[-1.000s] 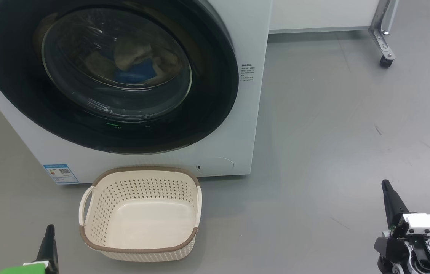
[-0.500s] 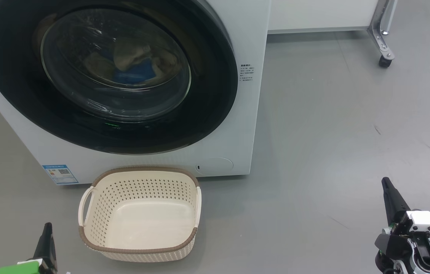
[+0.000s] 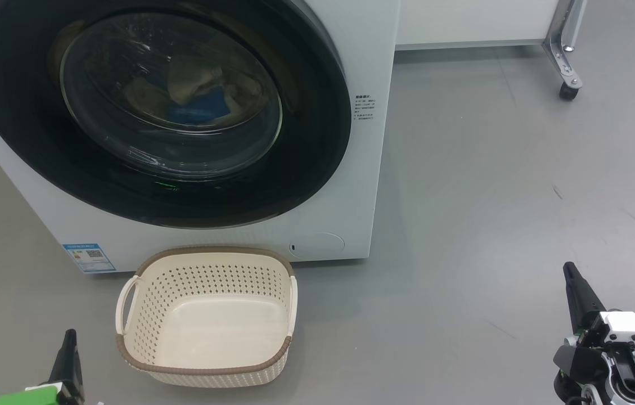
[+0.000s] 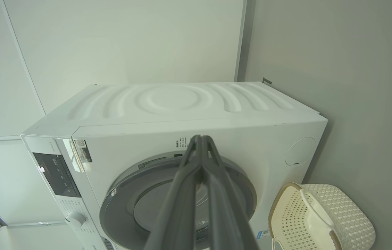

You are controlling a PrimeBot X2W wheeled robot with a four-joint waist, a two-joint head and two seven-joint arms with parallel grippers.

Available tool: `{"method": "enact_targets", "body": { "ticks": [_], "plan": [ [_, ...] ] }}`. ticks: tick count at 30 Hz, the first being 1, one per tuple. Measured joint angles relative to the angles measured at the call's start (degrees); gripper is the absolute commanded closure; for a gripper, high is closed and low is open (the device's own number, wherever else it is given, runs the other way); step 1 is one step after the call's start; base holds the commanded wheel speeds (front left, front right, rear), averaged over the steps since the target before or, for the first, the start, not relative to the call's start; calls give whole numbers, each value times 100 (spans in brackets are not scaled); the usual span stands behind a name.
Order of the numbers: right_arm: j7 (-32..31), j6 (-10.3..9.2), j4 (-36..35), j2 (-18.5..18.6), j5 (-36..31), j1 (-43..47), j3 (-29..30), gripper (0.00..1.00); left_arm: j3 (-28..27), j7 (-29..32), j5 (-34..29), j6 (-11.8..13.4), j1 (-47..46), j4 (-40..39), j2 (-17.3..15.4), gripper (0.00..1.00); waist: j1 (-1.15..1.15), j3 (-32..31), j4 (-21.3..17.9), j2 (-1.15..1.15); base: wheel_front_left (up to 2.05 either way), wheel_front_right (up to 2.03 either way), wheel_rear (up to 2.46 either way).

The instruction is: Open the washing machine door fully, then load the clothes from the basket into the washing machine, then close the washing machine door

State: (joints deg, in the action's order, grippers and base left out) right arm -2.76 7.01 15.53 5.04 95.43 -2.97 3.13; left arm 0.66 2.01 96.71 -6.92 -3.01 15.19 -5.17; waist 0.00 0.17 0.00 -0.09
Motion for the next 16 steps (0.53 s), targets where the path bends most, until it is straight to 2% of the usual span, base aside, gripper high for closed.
{"method": "enact_targets", "body": {
  "ticks": [16],
  "plan": [
    [-1, 1, 18, -1, -1, -6, 8, 100, -11, 1, 0, 0, -4, 13, 0, 100, 0, -1, 0, 0, 0, 0, 0]
  ]
}}
